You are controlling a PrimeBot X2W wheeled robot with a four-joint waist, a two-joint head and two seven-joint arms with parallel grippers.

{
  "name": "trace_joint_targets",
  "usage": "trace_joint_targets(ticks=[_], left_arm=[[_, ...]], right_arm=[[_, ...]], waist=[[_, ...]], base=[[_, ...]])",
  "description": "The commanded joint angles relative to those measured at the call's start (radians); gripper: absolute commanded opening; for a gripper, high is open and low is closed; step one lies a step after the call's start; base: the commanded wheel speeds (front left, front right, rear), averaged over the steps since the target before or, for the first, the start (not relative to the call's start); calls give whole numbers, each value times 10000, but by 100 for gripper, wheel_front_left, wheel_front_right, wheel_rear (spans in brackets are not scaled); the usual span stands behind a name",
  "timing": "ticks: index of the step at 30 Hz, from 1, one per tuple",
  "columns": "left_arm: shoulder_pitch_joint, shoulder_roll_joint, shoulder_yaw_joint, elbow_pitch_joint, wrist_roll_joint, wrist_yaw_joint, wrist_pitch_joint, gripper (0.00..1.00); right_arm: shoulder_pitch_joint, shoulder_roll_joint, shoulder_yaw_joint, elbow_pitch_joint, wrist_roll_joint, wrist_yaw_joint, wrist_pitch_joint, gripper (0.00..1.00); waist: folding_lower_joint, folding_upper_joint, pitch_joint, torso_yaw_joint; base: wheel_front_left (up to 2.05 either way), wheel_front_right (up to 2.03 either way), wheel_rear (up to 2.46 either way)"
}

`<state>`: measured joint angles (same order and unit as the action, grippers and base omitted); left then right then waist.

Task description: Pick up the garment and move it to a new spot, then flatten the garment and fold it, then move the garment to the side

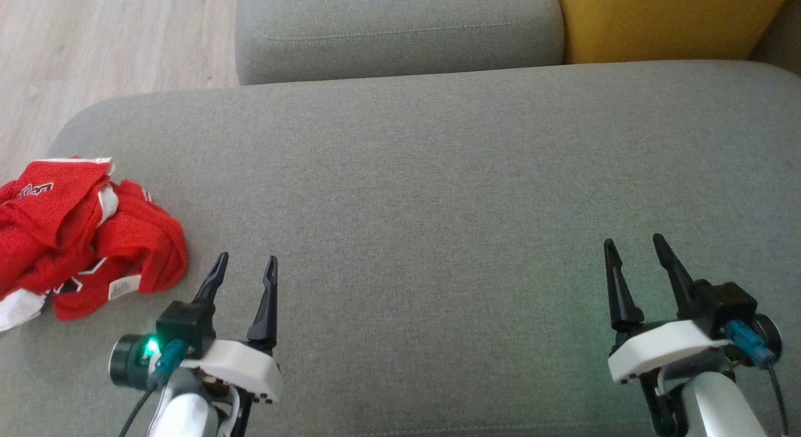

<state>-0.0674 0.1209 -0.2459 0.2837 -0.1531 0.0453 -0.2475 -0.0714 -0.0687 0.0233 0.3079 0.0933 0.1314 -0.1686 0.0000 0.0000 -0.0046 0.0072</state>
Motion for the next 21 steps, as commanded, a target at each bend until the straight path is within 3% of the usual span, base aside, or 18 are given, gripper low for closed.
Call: trace_joint_targets(ticks=[1,21], left_arm=[[-651,56,369,-287,198,58,-143,100],[-641,-221,762,0,-19,-187,-143,100]], right_arm=[[-327,58,201,-270,-203,-7,-157,100],[-319,154,94,-174,335,-7,-156,100]], waist=[[0,0,5,7],[0,0,18,30]], base=[[0,0,0],[0,0,0]])
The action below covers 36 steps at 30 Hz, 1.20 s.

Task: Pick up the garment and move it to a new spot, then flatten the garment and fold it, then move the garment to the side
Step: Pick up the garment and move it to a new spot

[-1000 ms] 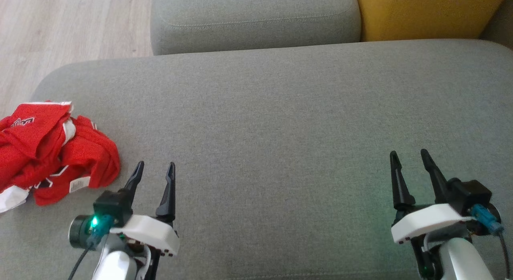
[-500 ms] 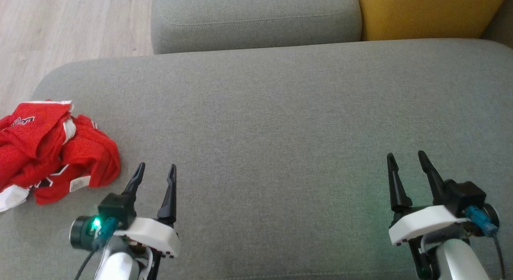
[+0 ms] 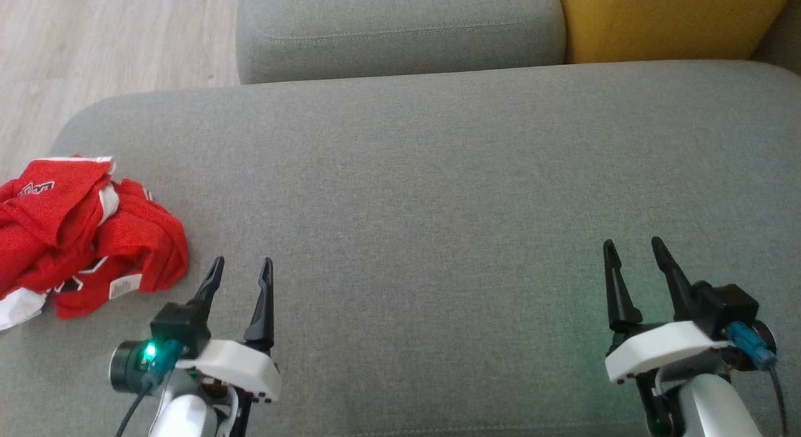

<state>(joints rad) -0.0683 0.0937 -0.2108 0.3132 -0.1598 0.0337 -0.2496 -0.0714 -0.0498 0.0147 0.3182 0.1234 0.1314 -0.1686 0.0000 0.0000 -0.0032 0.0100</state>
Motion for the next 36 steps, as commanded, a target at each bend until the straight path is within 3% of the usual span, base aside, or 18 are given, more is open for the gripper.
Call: trace_joint_targets(ticks=[1,11,26,36], left_arm=[[-634,43,416,-294,63,-73,-122,100],[-772,-46,581,-279,43,-136,-122,100],[-859,17,1399,-618,-5,-126,-122,100],[-700,25,1846,-749,66,-123,-122,100]], right_arm=[[-321,-35,177,-277,28,-7,-156,100],[-356,-24,113,-490,69,-7,-142,100],[-236,-12,385,-1612,104,-7,207,100],[-4,-7,614,-2215,192,-7,492,100]], waist=[[0,0,7,6],[0,0,88,489],[0,0,244,3102],[0,0,277,4096]], base=[[0,0,0],[0,0,0],[0,0,0],[0,0,0]])
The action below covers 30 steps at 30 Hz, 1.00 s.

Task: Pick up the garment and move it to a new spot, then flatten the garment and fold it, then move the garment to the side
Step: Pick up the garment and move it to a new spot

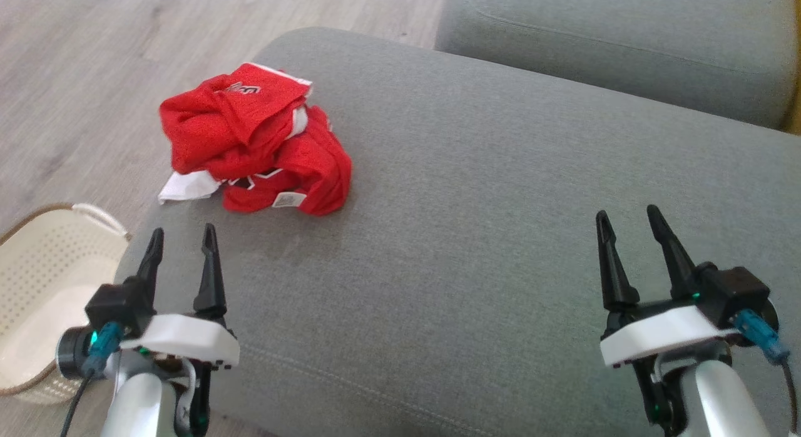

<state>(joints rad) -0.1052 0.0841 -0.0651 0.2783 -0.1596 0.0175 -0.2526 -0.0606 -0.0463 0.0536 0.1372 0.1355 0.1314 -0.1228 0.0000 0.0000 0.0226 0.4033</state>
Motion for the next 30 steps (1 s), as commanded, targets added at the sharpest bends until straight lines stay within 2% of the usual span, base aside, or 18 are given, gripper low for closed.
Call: trace_joint_targets(ticks=[1,21,30], left_arm=[[-316,109,409,-412,70,37,-92,100],[-442,-49,656,-403,205,-172,-92,100],[-1766,-97,809,-496,176,-320,-92,100]], right_arm=[[-96,-41,235,-432,89,-7,48,100],[-72,-40,224,-681,99,-7,160,100],[-466,-52,143,-1120,-194,-7,543,100]], waist=[[0,0,15,198],[0,0,263,280],[0,0,1294,-56]], base=[[0,0,0],[0,0,0],[0,0,0]])
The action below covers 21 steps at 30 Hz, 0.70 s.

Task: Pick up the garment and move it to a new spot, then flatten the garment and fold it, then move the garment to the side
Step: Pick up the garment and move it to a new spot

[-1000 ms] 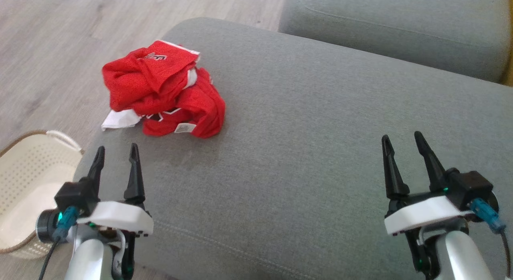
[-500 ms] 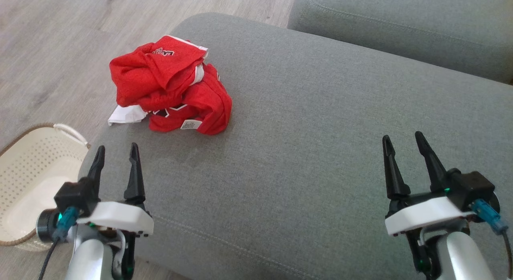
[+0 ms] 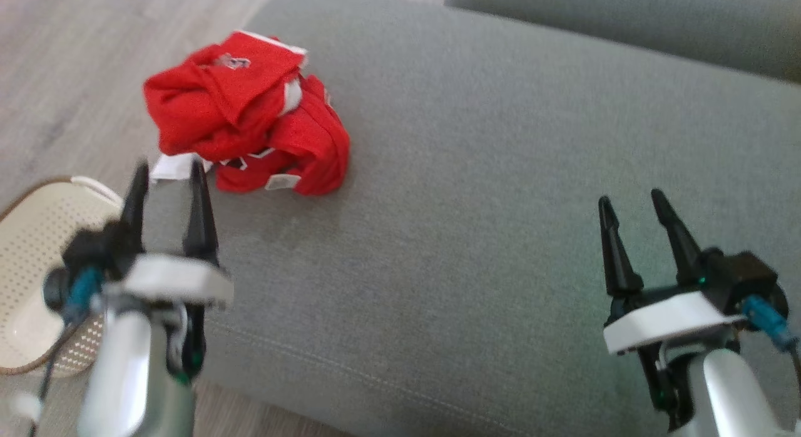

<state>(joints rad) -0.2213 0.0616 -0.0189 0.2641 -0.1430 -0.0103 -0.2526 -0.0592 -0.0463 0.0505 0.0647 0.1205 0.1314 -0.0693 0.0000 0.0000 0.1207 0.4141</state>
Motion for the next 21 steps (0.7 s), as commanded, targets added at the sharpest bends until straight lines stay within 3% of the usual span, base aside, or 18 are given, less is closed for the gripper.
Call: trace_joint_targets(ticks=[1,6,12,20,21], left_arm=[[-848,134,373,-244,-16,-81,-92,100],[-2199,265,506,742,-89,-142,-92,100],[-3946,494,643,3133,-347,-206,131,100],[-5376,886,906,5980,-489,217,314,100],[-5501,919,921,6206,-522,202,294,83]], right_arm=[[-548,-86,158,-470,-91,-7,70,100],[-903,-402,218,-852,-182,-7,444,100],[-1214,-805,316,-1218,-126,-7,776,100],[-1434,-873,333,-1396,-48,-7,882,100],[-1442,-869,307,-1396,-44,-7,877,100]], waist=[[0,0,475,-235],[0,0,1324,-646],[0,0,2001,-971],[0,0,2378,-1274],[0,0,2397,-1284]], base=[[0,0,0],[0,0,0],[0,0,0],[0,0,0],[0,0,0]])
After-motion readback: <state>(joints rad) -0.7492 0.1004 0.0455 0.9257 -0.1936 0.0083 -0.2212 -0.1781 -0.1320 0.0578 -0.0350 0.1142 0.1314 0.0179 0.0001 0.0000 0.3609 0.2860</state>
